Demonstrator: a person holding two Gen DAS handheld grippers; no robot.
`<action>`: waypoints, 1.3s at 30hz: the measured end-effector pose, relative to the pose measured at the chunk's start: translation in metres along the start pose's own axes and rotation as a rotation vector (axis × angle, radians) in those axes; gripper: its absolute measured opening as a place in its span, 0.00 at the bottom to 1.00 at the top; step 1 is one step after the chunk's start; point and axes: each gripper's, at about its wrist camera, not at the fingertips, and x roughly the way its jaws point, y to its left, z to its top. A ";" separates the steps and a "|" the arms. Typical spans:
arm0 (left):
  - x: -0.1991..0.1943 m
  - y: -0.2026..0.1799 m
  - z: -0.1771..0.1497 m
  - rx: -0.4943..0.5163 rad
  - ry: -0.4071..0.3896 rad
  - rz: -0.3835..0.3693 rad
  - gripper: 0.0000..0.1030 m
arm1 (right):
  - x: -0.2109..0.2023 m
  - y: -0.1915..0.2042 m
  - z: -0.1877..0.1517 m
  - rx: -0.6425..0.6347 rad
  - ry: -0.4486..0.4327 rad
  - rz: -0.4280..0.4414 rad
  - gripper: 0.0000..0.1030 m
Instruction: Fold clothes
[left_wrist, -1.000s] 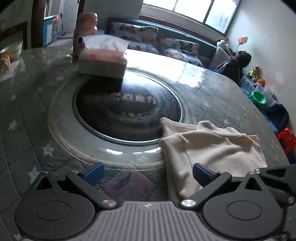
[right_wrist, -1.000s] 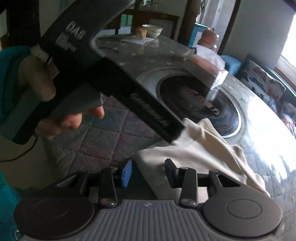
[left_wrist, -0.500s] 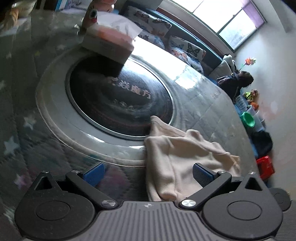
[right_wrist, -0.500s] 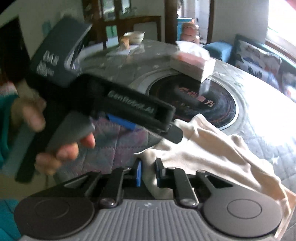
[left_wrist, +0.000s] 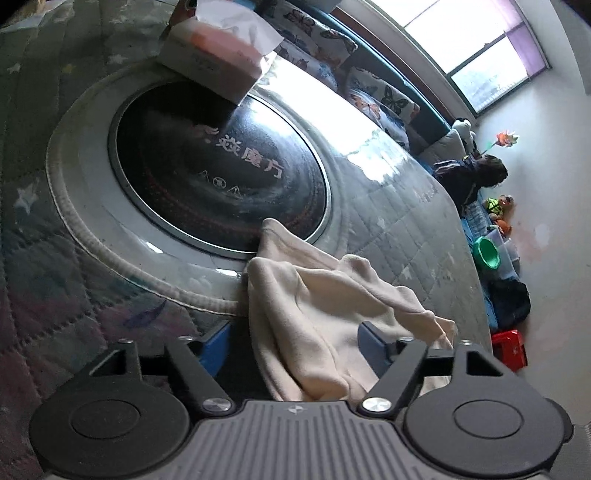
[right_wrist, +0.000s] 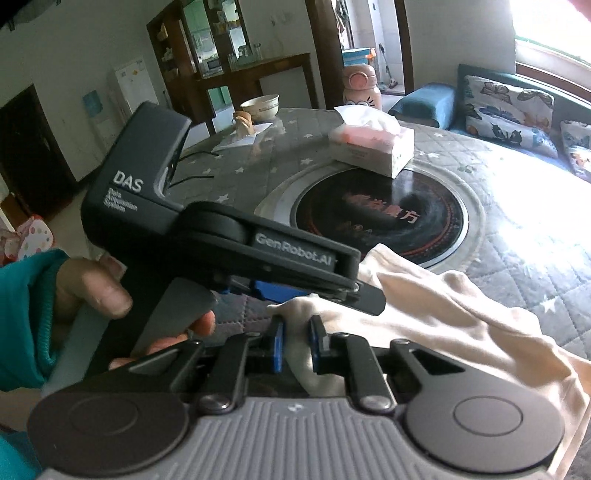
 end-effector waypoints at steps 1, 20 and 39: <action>0.003 0.001 0.000 -0.012 0.016 -0.015 0.53 | 0.000 0.001 0.000 0.003 -0.003 0.002 0.13; 0.015 -0.011 -0.005 0.101 0.012 0.027 0.20 | -0.059 -0.074 -0.038 0.157 -0.045 -0.289 0.33; 0.015 -0.017 -0.008 0.203 -0.012 0.053 0.21 | -0.052 -0.147 -0.082 0.412 -0.071 -0.437 0.43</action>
